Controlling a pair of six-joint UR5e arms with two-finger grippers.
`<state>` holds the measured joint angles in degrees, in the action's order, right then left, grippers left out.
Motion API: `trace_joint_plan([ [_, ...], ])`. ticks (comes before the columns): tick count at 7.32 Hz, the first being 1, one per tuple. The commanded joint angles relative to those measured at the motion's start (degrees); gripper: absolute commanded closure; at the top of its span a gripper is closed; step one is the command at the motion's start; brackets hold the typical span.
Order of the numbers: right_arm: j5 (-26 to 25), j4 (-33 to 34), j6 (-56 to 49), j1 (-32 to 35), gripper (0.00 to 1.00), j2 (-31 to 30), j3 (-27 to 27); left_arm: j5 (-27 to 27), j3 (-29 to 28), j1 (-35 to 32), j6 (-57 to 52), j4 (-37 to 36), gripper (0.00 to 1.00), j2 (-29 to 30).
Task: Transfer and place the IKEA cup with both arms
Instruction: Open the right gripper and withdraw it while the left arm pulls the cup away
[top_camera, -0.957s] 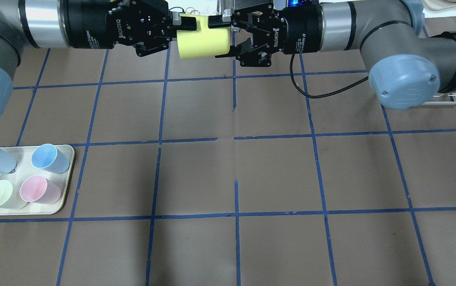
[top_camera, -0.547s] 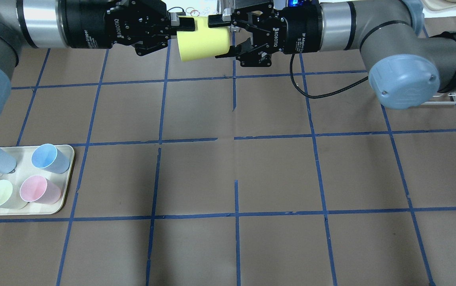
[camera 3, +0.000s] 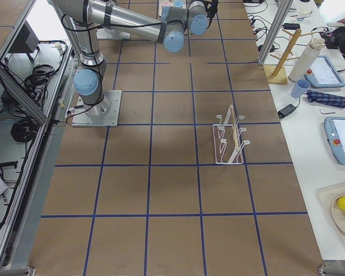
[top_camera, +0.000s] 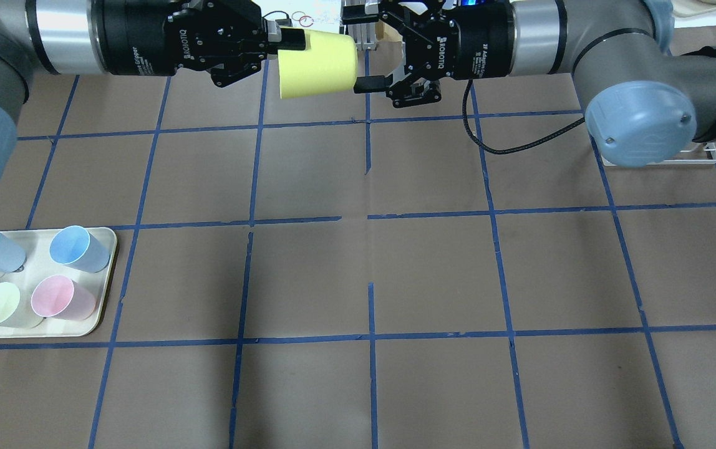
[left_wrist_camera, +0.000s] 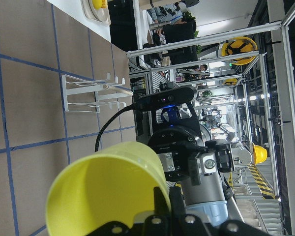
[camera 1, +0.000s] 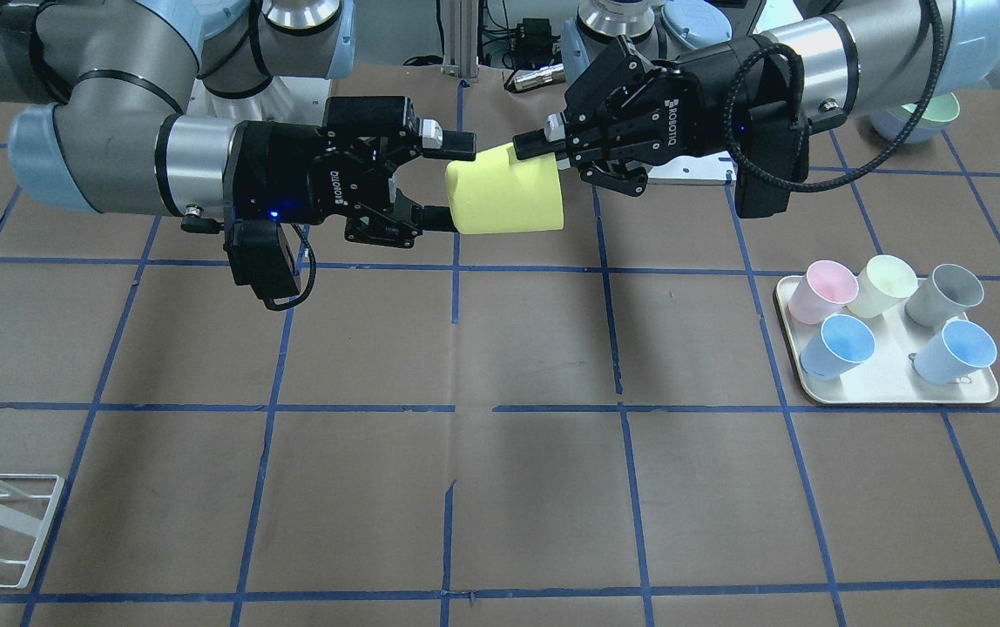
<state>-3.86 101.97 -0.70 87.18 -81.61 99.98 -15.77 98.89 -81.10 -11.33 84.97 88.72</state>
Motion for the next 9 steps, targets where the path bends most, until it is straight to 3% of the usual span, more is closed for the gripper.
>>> trace_joint_plan([
  [1, -3.05, 0.51, 0.09, -5.58, 0.0, 0.05, -0.05, -8.07, -0.63, 0.15, -0.18, -2.85, 1.0, 0.4],
  [2, -11.61, 0.07, 0.09, -8.4, 0.0, -0.04, -0.31, -17.8, -0.8, 0.15, -0.18, -6.8, 1.0, 0.4],
  [3, -14.3, -0.28, 0.87, -8.86, 0.0, -0.3, -0.4, -27.55, -0.8, 0.15, -0.53, -9.79, 1.0, 0.75],
  [4, -23.64, -0.37, 1.66, -9.65, 0.0, -1.0, -0.75, -36.35, -0.72, 0.24, -0.8, -11.65, 1.0, 1.18],
  [5, -38.53, -0.37, 1.76, -9.31, 0.0, -1.79, -0.92, -45.57, -0.8, 0.33, -2.36, -12.02, 1.0, 1.45],
  [6, -47.11, -0.81, 1.76, -9.13, 0.0, -2.4, -0.75, -54.46, -0.89, 0.59, -2.9, -11.94, 1.0, 1.54],
  [7, -50.59, -1.94, 2.37, -9.13, 0.0, -3.45, -1.01, -59.42, -1.15, 4.33, -5.87, -11.85, 1.0, 2.5],
  [9, -65.41, -3.36, 10.24, -5.47, 0.0, -8.02, -0.93, -60.42, -1.07, 14.78, -23.92, -11.06, 1.0, 5.13],
])
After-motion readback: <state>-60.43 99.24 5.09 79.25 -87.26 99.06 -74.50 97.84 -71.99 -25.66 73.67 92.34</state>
